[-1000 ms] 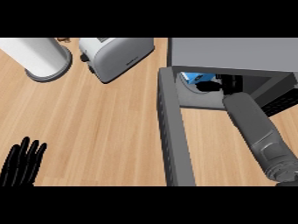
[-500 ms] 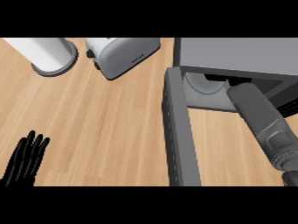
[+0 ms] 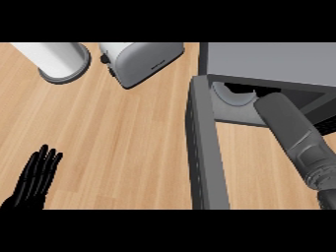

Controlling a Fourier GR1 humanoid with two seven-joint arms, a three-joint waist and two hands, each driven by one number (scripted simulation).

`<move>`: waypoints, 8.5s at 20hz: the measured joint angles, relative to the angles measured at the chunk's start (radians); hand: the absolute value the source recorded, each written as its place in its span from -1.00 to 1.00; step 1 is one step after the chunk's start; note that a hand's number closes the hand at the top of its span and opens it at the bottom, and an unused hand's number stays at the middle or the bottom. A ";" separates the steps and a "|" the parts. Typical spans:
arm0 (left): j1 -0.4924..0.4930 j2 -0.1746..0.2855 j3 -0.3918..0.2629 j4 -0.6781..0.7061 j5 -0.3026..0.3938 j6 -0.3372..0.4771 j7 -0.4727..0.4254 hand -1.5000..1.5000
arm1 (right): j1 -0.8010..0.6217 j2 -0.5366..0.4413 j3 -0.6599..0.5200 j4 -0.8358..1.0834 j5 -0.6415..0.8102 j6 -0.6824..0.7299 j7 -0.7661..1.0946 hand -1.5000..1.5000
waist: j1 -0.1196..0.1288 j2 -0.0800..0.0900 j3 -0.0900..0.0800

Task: Pick up the milk, place it into the microwave and close the microwave

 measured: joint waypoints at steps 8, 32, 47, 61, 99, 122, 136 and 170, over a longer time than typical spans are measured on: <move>-0.006 -0.016 -0.027 0.009 -0.009 -0.011 -0.016 -1.00 | 0.029 0.033 -0.050 -0.035 -0.052 0.128 -0.106 -1.00 | -0.012 -0.004 0.001; -0.066 -0.084 -0.107 -0.001 -0.087 0.030 0.053 -1.00 | 0.268 0.068 -0.209 -0.077 -0.224 0.511 -0.416 -1.00 | -0.082 -0.043 -0.005; -0.086 -0.079 -0.151 0.009 -0.079 -0.036 0.097 1.00 | 0.528 0.088 -0.222 -0.194 -0.313 0.864 -0.519 -1.00 | -0.129 -0.057 -0.005; -0.217 -0.050 -0.287 0.168 -0.325 -0.050 0.151 1.00 | 0.862 0.065 -0.148 -0.638 -0.407 1.005 -0.438 -1.00 | -0.158 -0.062 -0.007; -1.029 -0.258 -0.763 0.817 0.119 0.608 0.102 -1.00 | 1.293 -0.101 -0.112 -1.699 -0.806 1.285 0.045 -1.00 | -0.327 -0.012 -0.014; -1.263 -0.258 -0.703 0.971 0.382 0.731 -0.081 -1.00 | 1.160 -0.194 -0.118 -1.739 -1.006 1.348 0.159 -1.00 | -0.455 0.030 -0.010; -1.270 -0.248 -0.735 1.003 0.467 0.767 -0.199 -1.00 | 1.096 -0.254 -0.135 -1.724 -1.089 1.350 0.222 -1.00 | -0.491 0.036 -0.009; -1.309 -0.259 -0.797 1.077 0.629 0.769 -0.346 -1.00 | 1.012 -0.350 -0.146 -1.691 -1.238 1.380 0.317 -1.00 | -0.524 0.038 -0.006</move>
